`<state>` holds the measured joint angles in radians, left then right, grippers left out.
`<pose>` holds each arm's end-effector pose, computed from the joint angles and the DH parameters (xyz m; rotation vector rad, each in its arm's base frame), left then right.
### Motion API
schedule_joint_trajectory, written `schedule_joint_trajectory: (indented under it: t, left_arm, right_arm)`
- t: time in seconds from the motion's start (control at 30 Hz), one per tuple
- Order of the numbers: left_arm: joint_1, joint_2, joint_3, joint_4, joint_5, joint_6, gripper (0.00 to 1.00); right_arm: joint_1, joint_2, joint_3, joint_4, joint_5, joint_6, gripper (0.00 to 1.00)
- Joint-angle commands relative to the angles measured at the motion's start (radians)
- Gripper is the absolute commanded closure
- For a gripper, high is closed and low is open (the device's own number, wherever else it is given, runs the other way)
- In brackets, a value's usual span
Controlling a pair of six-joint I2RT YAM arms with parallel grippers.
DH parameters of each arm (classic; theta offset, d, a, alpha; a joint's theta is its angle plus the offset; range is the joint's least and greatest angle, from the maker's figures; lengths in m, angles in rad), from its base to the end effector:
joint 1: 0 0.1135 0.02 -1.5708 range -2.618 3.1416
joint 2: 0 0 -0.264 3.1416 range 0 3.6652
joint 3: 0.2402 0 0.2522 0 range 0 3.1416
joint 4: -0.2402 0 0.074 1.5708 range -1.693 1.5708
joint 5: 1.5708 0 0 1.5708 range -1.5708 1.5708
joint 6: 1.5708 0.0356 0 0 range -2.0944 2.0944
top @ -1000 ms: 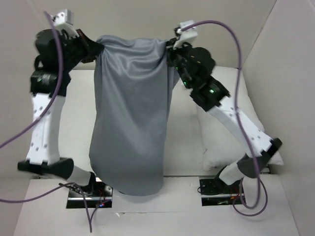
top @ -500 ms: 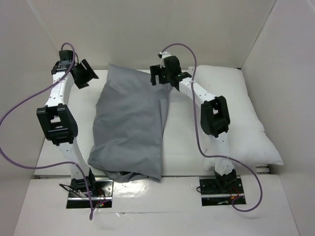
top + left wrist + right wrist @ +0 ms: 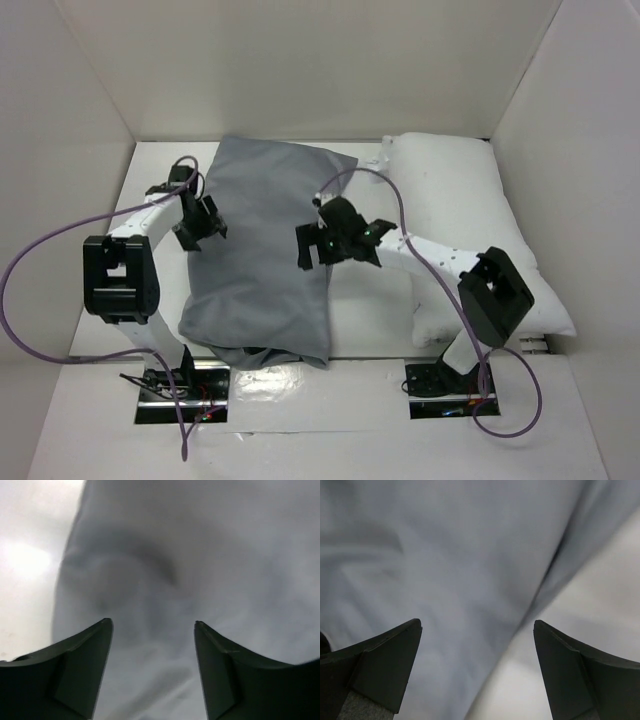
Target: Put the pillow into the pillowcase
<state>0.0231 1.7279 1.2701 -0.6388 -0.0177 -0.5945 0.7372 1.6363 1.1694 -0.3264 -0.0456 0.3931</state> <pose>0.3575 0.0089 0.2223 -0.8191 2.5489 -0.1596 0.2654 0.2431 0.2422 -0.4411 2.4052 0.5834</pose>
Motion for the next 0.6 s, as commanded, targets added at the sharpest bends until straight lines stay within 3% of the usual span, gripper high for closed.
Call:
schedule_joint_trajectory:
  t: [0.0, 0.13, 0.37, 0.47, 0.5, 0.53, 0.57]
  left_arm:
    - [0.026, -0.096, -0.078, 0.01, -0.111, -0.076, 0.16]
    - [0.103, -0.094, -0.104, 0.01, -0.068, -0.076, 0.14]
    - [0.185, -0.021, -0.149, 0.05, 0.019, -0.087, 0.19]
    - [0.196, 0.004, -0.17, 0.068, 0.048, -0.096, 0.26]
    - [0.207, 0.018, -0.17, 0.068, 0.077, -0.096, 0.32]
    - [0.207, 0.018, -0.181, 0.083, 0.1, -0.096, 0.43]
    - [0.221, 0.033, -0.181, 0.083, 0.122, -0.096, 0.8]
  right_arm:
    - [0.025, -0.061, -0.138, -0.045, 0.026, 0.167, 0.0]
    - [0.053, -0.061, -0.211, -0.001, -0.032, 0.217, 0.02]
    - [0.071, 0.063, -0.209, 0.079, -0.074, 0.251, 0.25]
    - [0.071, 0.117, -0.183, 0.095, -0.074, 0.24, 0.36]
    - [0.071, 0.129, -0.183, 0.105, -0.074, 0.228, 0.41]
    - [0.056, 0.158, -0.174, 0.105, -0.083, 0.228, 0.55]
    - [0.047, 0.172, -0.174, 0.118, -0.083, 0.228, 0.64]
